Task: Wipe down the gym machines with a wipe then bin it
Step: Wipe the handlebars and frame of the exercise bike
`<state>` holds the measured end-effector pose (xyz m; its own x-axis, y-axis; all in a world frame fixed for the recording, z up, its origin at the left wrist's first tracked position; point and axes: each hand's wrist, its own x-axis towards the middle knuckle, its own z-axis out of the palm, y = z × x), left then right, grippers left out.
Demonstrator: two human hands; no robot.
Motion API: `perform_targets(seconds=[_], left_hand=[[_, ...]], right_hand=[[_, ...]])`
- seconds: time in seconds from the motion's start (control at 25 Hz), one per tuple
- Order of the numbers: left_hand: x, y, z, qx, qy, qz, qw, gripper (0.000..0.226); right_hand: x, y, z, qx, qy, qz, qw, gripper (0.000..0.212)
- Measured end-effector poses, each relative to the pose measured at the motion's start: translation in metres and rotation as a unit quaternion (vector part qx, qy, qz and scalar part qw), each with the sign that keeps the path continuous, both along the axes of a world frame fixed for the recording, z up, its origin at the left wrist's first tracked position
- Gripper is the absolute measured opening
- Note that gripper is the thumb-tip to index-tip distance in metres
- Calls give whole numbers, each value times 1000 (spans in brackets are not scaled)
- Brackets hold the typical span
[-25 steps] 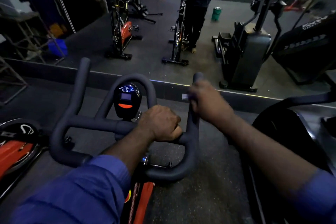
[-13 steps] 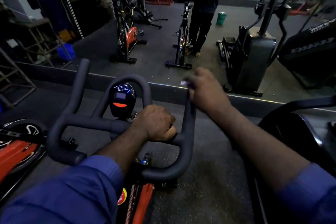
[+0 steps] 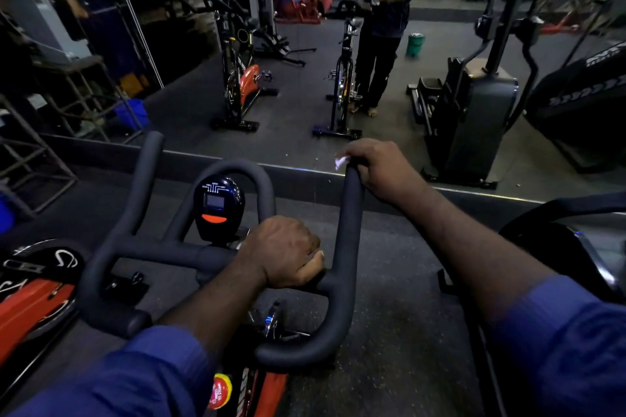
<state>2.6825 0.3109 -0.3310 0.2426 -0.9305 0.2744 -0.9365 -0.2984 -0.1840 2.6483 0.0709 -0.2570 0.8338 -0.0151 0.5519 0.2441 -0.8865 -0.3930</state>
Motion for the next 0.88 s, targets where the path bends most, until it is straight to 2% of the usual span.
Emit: perform_targets(seconds=[0.08,0.12,0.16,0.24,0.28,0.32,0.44,0.56,0.64,0.76,0.88], left_hand=[[2,1,-2,-20,-17,-4,1000,47],[3,0,-2,-26,-19,-8,999,45],[2,0,-2,-29,-20,-12,999,45],[2,0,-2,-35,-31,-12,999,44],[2,1,-2,-36,-33,-13,999,44],[2,0,-2,-35,-30,-15,999,44],[1,-1,-2,-35,-33,-14,999,46],[1,-1,-1,-30,-32,-11,999,46],[2,-1,-1,-26,-26,-10,999,46],[3,0,-4,-26,-28,-17,999,45],[3,0,-3,-29,-27,-17,999,44]], right_hand=[[-1,-7,-20,143,-22,-79,986,25],[-4,-8,-33,228,-27,-134,964,22],[-11,-4,-49,323,-25,-165,931,20],[-35,20,-78,532,-1,-127,837,18],[-49,32,-90,593,6,-102,798,20],[-60,38,-98,612,6,-91,786,24],[-42,17,-82,571,-52,-132,809,24],[-8,4,-38,455,-108,-125,875,32],[-12,16,-43,394,-110,-118,905,35],[-66,49,-96,394,-102,-140,903,32],[-127,96,-141,453,-48,-149,878,37]])
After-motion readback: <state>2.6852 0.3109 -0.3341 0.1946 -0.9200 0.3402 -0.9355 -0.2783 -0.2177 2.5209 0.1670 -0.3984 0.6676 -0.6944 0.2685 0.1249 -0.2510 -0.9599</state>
